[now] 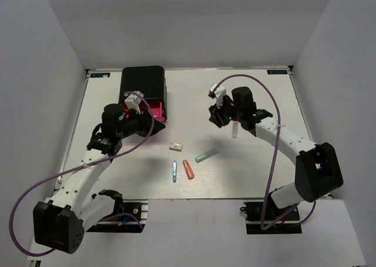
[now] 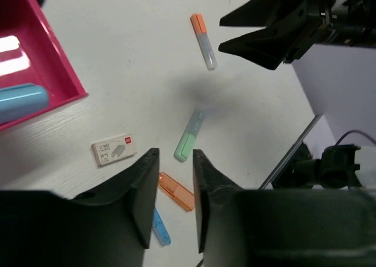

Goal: Sort the stationery into containers
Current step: Pick up the stationery from the center of the board.

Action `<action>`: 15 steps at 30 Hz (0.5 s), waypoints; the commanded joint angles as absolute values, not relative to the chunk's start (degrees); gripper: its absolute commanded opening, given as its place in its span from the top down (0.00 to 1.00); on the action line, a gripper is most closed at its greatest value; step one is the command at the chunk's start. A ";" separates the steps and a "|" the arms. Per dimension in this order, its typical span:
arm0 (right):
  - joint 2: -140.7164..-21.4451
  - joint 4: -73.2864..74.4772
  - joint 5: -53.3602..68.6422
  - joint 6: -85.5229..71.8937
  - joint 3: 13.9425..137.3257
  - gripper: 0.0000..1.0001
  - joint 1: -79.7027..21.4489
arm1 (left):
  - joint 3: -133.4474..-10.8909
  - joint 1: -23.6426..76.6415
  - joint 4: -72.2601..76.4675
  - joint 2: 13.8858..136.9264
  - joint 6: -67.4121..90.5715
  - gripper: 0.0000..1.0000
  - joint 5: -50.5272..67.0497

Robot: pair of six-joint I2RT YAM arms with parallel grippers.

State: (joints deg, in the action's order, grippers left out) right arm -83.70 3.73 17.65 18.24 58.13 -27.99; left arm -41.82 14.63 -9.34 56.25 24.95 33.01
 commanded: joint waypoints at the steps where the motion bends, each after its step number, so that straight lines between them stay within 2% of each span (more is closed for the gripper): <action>1: -81.38 8.07 14.25 16.62 58.01 0.50 -25.67 | -43.86 17.75 -12.65 56.95 22.06 0.58 30.33; 3: -83.13 9.93 11.79 14.86 58.71 0.44 -24.09 | -42.54 18.81 -14.84 56.00 22.84 0.50 26.66; 4: -83.67 11.67 10.04 14.24 59.49 0.42 -23.91 | -41.84 19.50 -14.85 54.16 23.37 0.41 25.50; 7: -85.78 13.80 6.69 11.87 60.73 0.35 -22.50 | -38.77 20.04 -17.57 50.81 26.45 0.30 19.27; 10: -87.96 13.45 2.82 9.41 61.17 0.26 -21.88 | -34.56 20.57 -17.58 46.50 29.00 0.25 15.91; 15: -92.63 16.17 -7.18 4.66 64.33 0.22 -21.10 | -35.15 21.71 -23.54 45.97 29.62 0.25 8.19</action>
State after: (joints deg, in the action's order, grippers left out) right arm -90.89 14.04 0.89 8.80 60.93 -21.69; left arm -34.98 21.17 -19.29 46.50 28.27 15.42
